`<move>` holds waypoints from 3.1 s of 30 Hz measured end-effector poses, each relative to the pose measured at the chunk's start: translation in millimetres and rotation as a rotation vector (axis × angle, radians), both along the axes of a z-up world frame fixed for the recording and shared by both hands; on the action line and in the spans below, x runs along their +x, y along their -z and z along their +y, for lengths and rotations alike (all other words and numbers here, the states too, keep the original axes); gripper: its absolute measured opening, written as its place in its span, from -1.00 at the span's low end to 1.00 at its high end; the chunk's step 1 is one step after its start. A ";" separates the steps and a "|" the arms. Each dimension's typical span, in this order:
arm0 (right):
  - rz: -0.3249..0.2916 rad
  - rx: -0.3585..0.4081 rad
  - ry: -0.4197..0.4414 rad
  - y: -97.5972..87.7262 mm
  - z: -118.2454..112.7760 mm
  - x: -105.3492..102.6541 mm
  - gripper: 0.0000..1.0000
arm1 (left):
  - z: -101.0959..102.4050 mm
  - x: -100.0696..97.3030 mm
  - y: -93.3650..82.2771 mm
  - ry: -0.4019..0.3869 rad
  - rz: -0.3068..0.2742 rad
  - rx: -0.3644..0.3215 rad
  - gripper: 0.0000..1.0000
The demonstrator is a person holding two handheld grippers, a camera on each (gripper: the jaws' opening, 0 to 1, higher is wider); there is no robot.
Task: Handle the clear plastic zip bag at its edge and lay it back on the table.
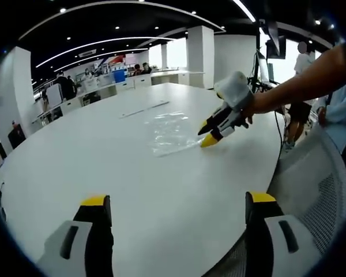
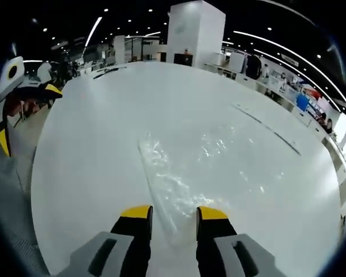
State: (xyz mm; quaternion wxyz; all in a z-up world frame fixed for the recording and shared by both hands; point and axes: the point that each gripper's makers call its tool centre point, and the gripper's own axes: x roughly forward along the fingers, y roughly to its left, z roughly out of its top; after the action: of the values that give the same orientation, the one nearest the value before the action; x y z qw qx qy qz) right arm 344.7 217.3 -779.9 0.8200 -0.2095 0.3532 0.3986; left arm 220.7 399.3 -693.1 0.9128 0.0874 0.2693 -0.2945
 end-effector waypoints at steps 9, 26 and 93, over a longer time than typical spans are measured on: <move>0.043 0.015 -0.060 1.3 7.0 -1.7 -0.66 | -0.3 3.4 -1.3 0.007 -0.001 0.008 0.88; 0.009 -0.113 -0.309 0.1 0.8 -10.6 -1.00 | -0.4 6.1 2.4 0.025 0.009 0.020 0.81; -0.320 -0.352 -0.812 -72.8 12.3 -48.0 -1.00 | -34.3 26.1 7.9 0.208 -0.034 0.113 0.46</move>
State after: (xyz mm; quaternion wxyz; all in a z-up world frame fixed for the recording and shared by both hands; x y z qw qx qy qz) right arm 296.7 229.5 -707.1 0.5940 -0.5253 0.1740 0.5839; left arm 246.8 365.0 -701.0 0.8753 0.1713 0.2594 -0.3705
